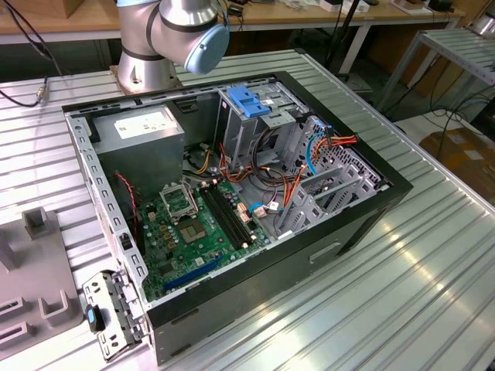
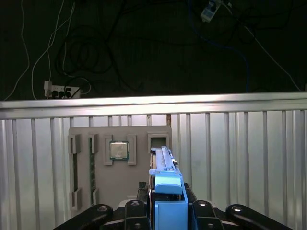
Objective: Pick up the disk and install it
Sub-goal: 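Pick up the disk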
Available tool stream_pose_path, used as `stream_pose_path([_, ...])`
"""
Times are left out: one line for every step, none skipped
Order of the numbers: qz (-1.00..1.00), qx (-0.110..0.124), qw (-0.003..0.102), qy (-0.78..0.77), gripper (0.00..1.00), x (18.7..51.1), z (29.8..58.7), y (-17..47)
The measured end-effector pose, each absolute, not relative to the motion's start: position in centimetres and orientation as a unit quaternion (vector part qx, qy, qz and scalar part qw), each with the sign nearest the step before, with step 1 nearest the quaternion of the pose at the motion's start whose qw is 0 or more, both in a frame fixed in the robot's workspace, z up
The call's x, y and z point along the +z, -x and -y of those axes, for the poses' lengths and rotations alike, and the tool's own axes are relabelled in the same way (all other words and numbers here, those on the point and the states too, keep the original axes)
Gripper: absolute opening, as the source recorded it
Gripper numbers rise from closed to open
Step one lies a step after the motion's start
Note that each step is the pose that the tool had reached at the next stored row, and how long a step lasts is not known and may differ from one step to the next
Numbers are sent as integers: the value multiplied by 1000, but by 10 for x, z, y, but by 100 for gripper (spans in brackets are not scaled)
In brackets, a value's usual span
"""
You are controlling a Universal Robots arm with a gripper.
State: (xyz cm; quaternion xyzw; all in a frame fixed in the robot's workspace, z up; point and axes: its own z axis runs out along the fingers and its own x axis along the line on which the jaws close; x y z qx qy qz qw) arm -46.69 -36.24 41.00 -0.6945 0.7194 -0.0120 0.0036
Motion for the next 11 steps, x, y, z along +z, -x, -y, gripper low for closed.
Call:
stream_pose_path([-719, -12, 4, 694, 37, 410, 362, 467])
stream_pose_path([-719, -12, 4, 694, 37, 411, 362, 467])
stream_pose_path([-719, -12, 4, 694, 37, 411, 362, 467])
stream_pose_path([-719, -12, 4, 694, 37, 412, 362, 467])
stream_pose_path([-719, -12, 4, 694, 37, 412, 362, 467])
stream_pose_path([-719, -12, 4, 694, 37, 413, 362, 467])
stream_pose_path([-719, -12, 4, 694, 37, 414, 362, 467])
stream_pose_path([-719, -12, 4, 694, 37, 414, 362, 467])
stream_pose_path([-719, -12, 4, 694, 37, 415, 362, 467])
stream_pose_path([-719, -12, 4, 694, 37, 415, 362, 467])
stream_pose_path([-719, -12, 4, 694, 37, 415, 362, 467])
